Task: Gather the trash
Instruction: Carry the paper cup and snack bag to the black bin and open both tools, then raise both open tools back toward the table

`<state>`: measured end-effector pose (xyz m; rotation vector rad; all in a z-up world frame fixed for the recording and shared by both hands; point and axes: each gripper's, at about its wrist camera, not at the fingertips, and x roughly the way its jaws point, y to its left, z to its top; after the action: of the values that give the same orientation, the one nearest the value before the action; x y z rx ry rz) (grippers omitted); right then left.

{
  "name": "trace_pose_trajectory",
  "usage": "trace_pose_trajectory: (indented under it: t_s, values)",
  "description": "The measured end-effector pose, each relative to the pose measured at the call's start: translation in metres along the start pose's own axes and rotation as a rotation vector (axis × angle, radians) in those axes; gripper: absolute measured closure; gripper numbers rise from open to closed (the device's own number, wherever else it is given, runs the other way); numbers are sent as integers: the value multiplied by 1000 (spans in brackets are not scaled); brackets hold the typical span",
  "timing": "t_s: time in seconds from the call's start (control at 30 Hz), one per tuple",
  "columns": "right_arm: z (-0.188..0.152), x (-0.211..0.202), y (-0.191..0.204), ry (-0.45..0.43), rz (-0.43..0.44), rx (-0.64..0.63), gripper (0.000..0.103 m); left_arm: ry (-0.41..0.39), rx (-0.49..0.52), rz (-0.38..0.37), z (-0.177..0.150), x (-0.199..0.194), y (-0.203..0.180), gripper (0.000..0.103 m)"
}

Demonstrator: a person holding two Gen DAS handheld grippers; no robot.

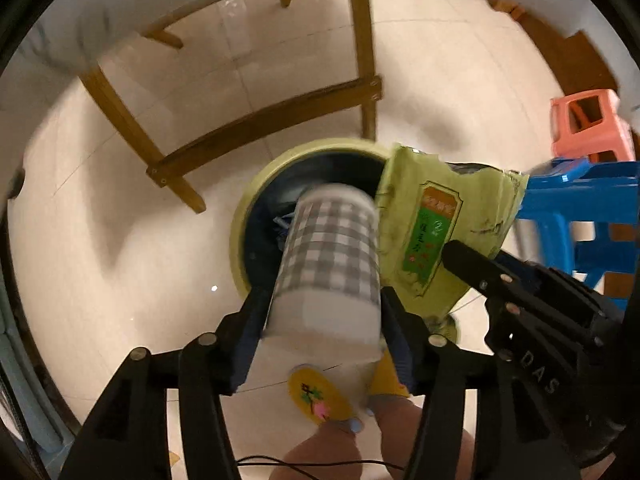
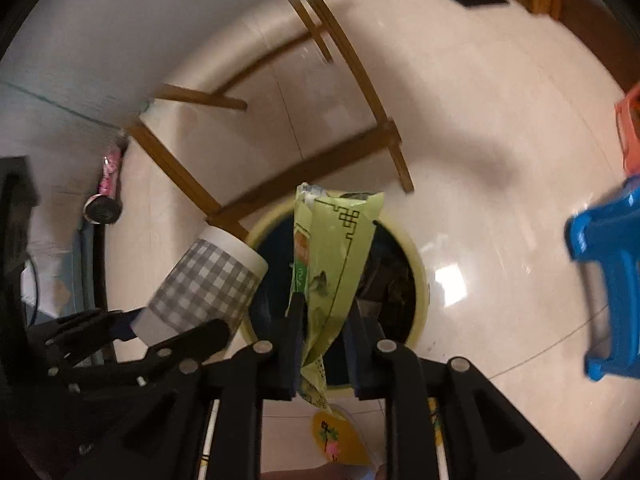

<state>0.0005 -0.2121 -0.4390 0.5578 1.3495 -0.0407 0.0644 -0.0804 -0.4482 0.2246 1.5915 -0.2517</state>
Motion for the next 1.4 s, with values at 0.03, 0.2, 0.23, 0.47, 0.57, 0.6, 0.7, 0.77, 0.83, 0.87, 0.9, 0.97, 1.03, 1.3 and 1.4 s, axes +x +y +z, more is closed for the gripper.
trace_pose_trajectory:
  t_s: [0.03,0.2,0.23,0.47,0.57,0.6,0.7,0.77,0.83,0.87,0.9,0.97,1.03,1.3,1.4]
  values:
    - [-1,6,-2,5,-7,3,75,0,-8,3,0,5,4,37]
    - [-2,11,-2,-1,-38,22,61,-40,-47,22,-6,3,21,9]
    - [-2,9,-2,-7,-40,25,58,-46,-53,20,-7,0,23,8]
    - [-2,-13,3,-69,-61,18,57,-124,-102,34,-17,-19,29,5]
    - [-1,-29,7,-92,-68,4,57,-152,-127,30,-21,-32,30,5]
    - [-1,-35,9,-98,-73,1,57,-157,-134,28,-22,-37,30,5]
    - [0,-53,14,-111,-91,-7,57,-172,-149,23,-27,-56,29,5]
    - [1,-64,16,-110,-98,-6,57,-187,-151,31,-32,-75,26,5]
    - [0,-81,21,-112,-96,-4,57,-200,-148,36,-35,-93,25,5]
    - [-1,-88,23,-113,-96,-5,57,-206,-148,39,-37,-104,24,5]
    - [-1,-98,26,-113,-102,-8,57,-210,-148,38,-39,-113,25,5]
    - [-1,-116,32,-111,-112,-18,57,-217,-148,37,-43,-137,24,5]
    - [-2,-136,38,-106,-121,-32,57,-231,-144,34,-48,-163,22,5]
    - [-3,-219,68,-90,-123,-90,57,-287,-143,21,-65,-259,21,5]
    - [-1,-248,80,-90,-110,-111,57,-316,-147,22,-71,-294,23,5]
